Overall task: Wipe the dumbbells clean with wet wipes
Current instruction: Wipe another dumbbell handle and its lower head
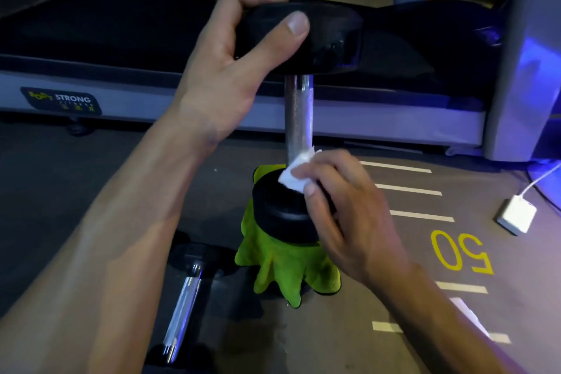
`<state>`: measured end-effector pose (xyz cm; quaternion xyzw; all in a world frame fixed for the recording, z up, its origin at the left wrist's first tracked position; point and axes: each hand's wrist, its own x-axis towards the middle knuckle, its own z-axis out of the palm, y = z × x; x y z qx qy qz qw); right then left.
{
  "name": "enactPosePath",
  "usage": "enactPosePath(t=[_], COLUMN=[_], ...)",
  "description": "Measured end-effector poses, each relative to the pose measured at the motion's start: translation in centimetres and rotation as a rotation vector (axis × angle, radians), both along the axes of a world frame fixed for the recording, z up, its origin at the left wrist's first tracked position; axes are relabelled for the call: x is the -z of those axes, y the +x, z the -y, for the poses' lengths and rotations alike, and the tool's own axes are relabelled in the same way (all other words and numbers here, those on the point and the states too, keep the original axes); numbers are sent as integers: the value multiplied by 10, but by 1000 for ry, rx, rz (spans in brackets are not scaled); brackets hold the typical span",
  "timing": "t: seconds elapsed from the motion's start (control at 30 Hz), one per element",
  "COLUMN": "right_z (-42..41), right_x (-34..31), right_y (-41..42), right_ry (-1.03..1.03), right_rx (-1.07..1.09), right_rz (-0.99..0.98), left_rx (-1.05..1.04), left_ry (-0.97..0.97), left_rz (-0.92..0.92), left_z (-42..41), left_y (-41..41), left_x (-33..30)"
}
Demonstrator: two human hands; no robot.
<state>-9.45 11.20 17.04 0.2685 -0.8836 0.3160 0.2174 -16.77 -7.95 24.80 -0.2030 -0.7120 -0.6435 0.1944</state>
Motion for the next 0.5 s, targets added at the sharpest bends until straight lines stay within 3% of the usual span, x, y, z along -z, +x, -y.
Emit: enactPosePath(t=[0.17,0.33,0.5], right_z=[14,0,7], right_x=[-32,-8,-32], right_y=[-24,-4,-25], right_ry=[-70,30,-80], right_rx=[69,17,26], right_rz=[-108,-54,-78], left_rx=[15,14,46], left_ry=[-13,-3,1], left_rz=[-10,-14,13], left_z=[-6,-3,-2], left_y=[3,3,5], left_x=[-3,-3,-6])
